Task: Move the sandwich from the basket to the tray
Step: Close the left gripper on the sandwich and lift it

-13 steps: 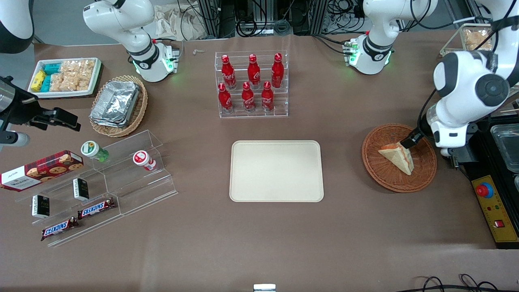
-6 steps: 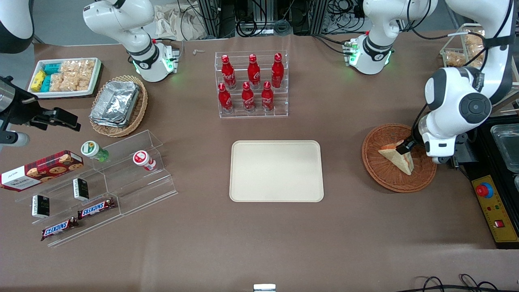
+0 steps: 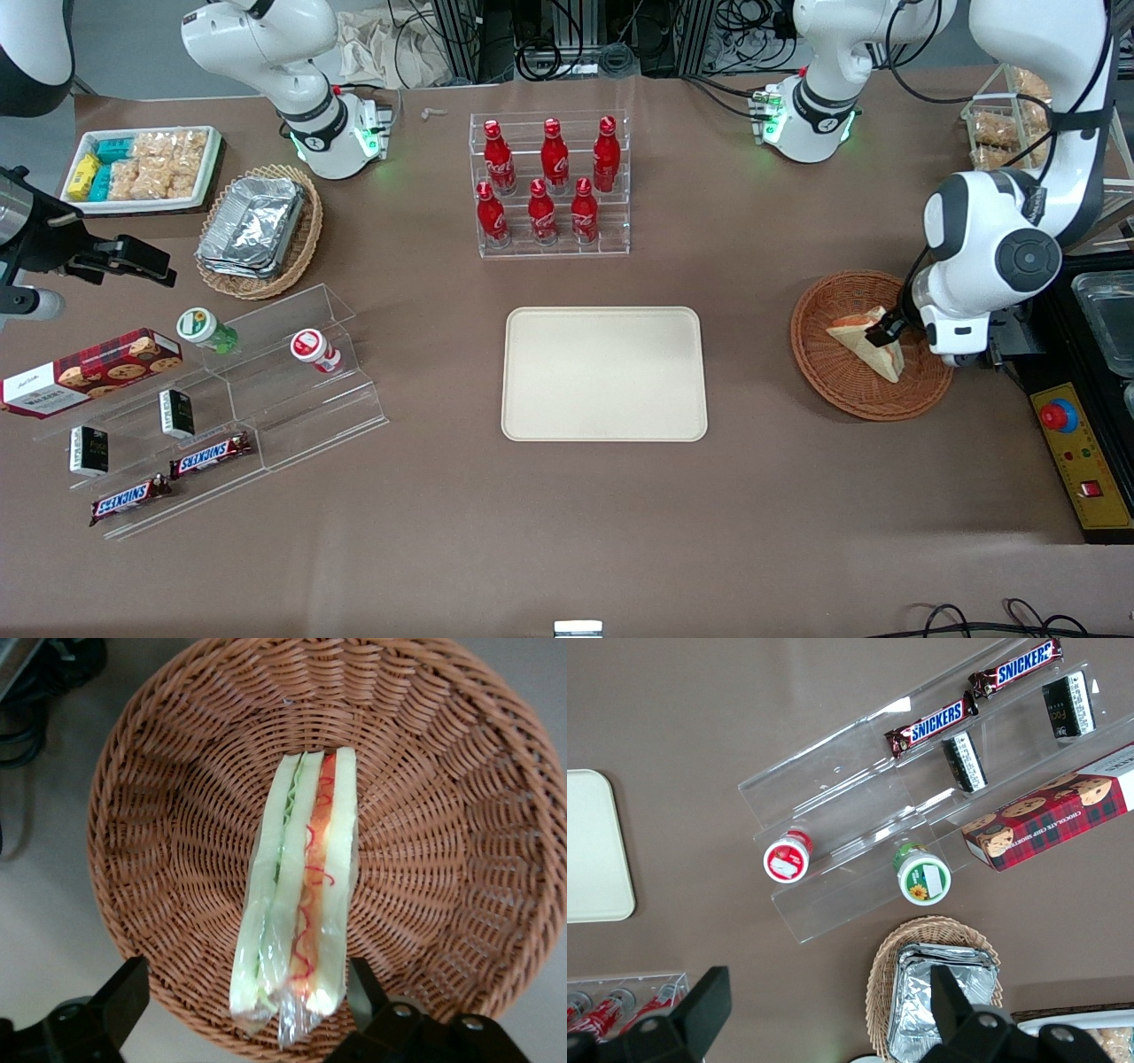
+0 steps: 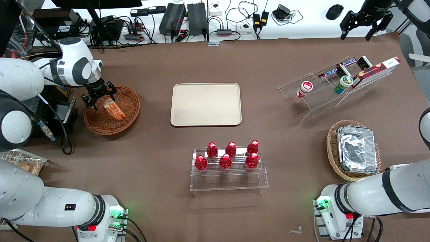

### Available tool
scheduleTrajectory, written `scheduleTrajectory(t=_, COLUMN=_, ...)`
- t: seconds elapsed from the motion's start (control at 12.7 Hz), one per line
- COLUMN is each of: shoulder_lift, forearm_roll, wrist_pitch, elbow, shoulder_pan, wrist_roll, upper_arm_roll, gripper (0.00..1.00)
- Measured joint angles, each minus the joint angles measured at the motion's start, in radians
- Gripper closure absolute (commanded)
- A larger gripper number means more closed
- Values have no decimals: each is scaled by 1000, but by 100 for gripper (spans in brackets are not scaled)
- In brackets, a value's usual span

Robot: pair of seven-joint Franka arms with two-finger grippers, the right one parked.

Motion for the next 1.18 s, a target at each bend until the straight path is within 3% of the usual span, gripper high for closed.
scheduleTrajectory(t=0.31, shoulder_lift=71, forearm_roll=0, wrist_pitch=61, elbow=-3, shoulder_pan=0, wrist_roll=0, upper_arm_roll=2, gripper=4)
scheduleTrajectory(t=0.39, shoulder_lift=89, forearm_roll=0, wrist_pitch=75, elbow=-3, shoulder_pan=0, wrist_roll=0, upper_arm_roll=3, gripper=27)
scheduleTrajectory(t=0.47, shoulder_lift=104, forearm_roll=0, wrist_pitch=87, elbow=-3, shoulder_pan=0, wrist_roll=0, upper_arm_roll=4, gripper=71)
scheduleTrajectory(t=0.55, shoulder_lift=115, forearm_roll=0, wrist_pitch=97, elbow=-3, shoulder_pan=0, wrist_roll=0, upper_arm_roll=4, gripper=100)
scheduleTrajectory(t=0.94, shoulder_lift=99, forearm_roll=-1, wrist_pitch=93, elbow=6, shoulder_pan=0, wrist_roll=0, upper_arm_roll=5, gripper=100)
scheduleTrajectory(t=1.18, shoulder_lift=-16, forearm_roll=-1, wrist_pitch=-43, elbow=33, shoulder_pan=-2, wrist_roll=16, upper_arm_roll=3, gripper=100)
